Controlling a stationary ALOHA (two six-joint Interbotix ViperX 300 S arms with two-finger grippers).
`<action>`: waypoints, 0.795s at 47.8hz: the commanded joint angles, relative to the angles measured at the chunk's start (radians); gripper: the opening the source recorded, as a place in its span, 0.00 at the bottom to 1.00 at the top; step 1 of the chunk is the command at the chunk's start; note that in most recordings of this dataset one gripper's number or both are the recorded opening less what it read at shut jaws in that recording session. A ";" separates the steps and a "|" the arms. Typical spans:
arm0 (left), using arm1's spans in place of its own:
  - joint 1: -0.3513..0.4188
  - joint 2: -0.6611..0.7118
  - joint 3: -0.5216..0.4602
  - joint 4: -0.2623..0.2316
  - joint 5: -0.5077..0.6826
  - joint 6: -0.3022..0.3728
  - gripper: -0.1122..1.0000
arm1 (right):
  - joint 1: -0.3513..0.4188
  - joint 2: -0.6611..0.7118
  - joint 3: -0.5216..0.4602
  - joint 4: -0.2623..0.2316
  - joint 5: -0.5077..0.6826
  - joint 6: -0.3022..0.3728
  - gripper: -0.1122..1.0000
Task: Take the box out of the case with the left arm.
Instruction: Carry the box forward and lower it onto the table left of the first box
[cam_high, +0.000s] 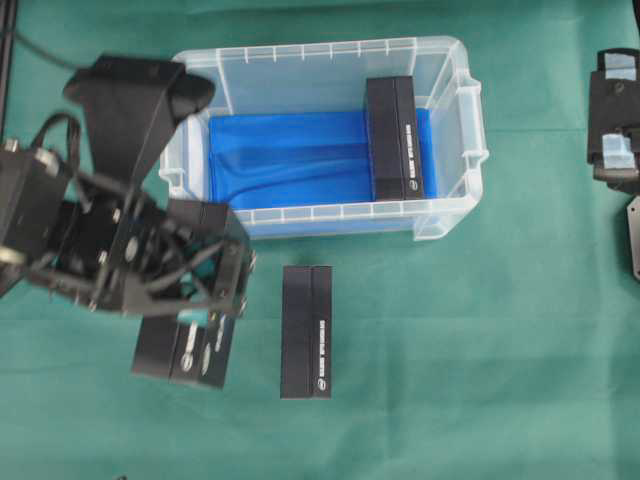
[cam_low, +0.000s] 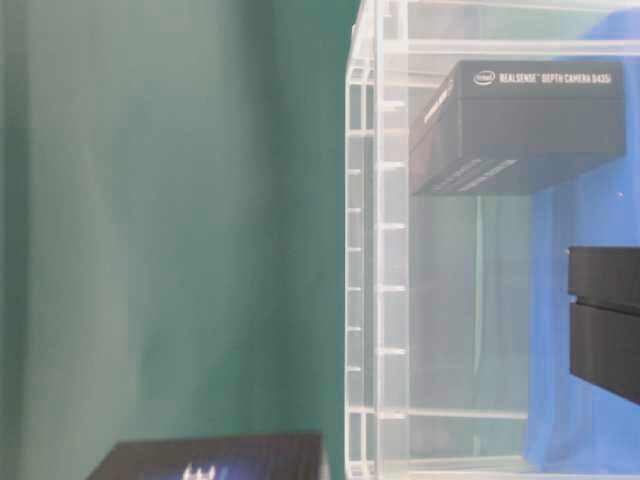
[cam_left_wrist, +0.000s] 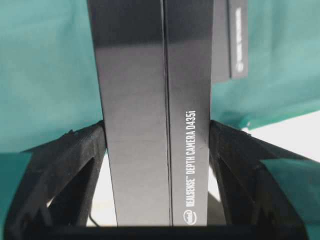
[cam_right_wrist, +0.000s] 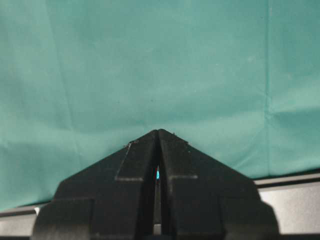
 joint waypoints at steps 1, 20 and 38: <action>-0.021 -0.026 -0.011 0.002 -0.003 -0.020 0.66 | 0.002 0.000 -0.011 0.002 -0.005 0.000 0.10; -0.028 -0.031 0.009 0.009 -0.002 -0.034 0.66 | 0.002 0.000 -0.011 0.002 -0.005 0.000 0.10; -0.041 -0.031 0.135 0.009 -0.091 -0.064 0.66 | 0.002 0.000 -0.009 0.000 -0.005 0.000 0.10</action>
